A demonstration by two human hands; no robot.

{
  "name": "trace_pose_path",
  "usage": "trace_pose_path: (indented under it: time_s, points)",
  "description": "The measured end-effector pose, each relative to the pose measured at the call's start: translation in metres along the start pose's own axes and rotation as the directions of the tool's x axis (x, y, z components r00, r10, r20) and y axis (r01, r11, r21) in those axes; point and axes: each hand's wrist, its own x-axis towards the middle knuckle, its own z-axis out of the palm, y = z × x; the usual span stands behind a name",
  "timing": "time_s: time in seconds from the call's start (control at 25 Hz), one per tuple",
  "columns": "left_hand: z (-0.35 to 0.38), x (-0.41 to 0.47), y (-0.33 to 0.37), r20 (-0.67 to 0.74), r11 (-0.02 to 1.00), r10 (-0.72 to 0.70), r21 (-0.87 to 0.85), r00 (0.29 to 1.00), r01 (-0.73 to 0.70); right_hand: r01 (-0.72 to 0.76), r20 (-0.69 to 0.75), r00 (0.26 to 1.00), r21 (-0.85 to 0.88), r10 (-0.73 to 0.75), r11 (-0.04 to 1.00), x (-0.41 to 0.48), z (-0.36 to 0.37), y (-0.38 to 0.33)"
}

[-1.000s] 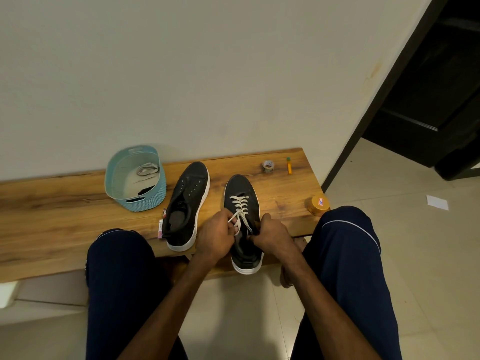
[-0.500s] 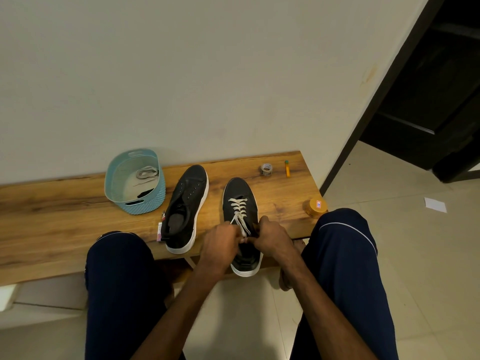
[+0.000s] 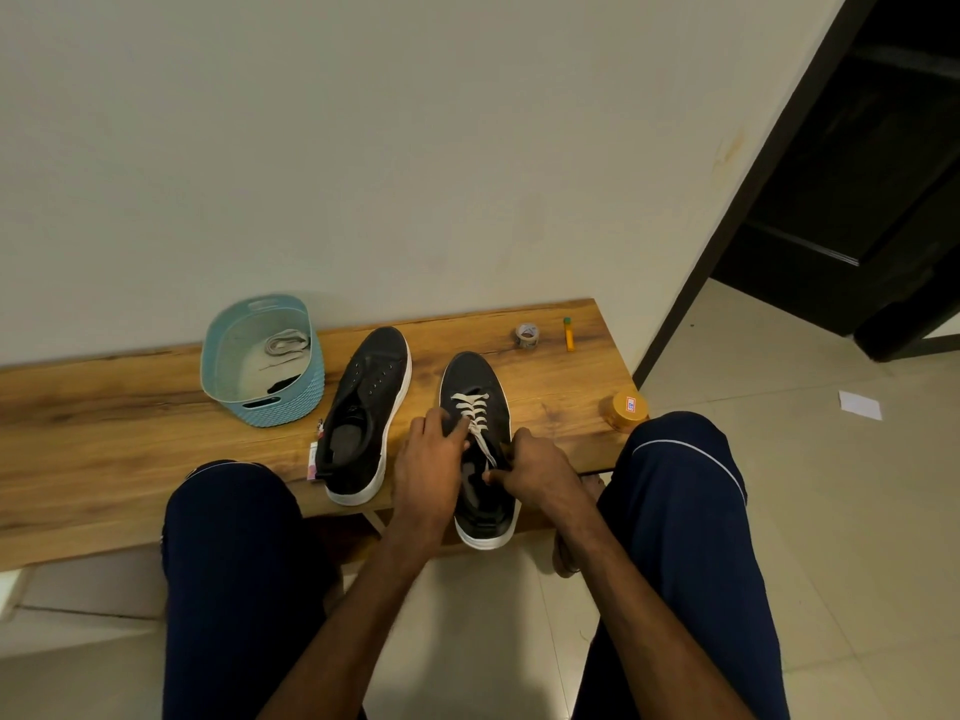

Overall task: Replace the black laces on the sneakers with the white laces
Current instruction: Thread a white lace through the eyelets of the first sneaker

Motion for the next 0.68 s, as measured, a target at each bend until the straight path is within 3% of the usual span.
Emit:
trace_pose_path:
  time_s: [0.12, 0.28, 0.36, 0.52, 0.6, 0.68]
  points:
    - [0.001, 0.002, 0.001, 0.043, 0.960, -0.113, -0.253, 0.993, 0.120, 0.007, -0.008, 1.000, 0.001, -0.007, 1.000, -0.001, 0.001, 0.000]
    - [0.001, 0.002, 0.000, 0.075, 0.725, -0.253, -0.646, 0.965, 0.240, 0.025, -0.019, 0.999, -0.031, -0.026, 0.999, 0.000, 0.002, -0.002]
    - [0.001, 0.000, 0.004, 0.111, 0.740, -0.240, -0.623, 0.964, 0.256, 0.030, -0.025, 0.999, -0.028, -0.031, 0.999, 0.001, 0.002, -0.001]
    - [0.013, -0.001, 0.015, 0.000, 0.910, -0.218, -0.360, 0.976, 0.203, 0.033, -0.027, 0.999, -0.019, -0.034, 0.999, 0.001, 0.002, 0.000]
    - [0.019, 0.000, 0.015, -0.015, 0.896, -0.247, -0.383, 0.969, 0.222, 0.032, -0.024, 0.999, 0.001, -0.032, 0.999, 0.001, 0.001, 0.002]
    - [0.023, 0.003, 0.009, 0.036, 0.814, -0.293, -0.516, 0.956, 0.269, 0.026, -0.014, 1.000, 0.008, -0.025, 1.000, 0.001, 0.000, 0.004]
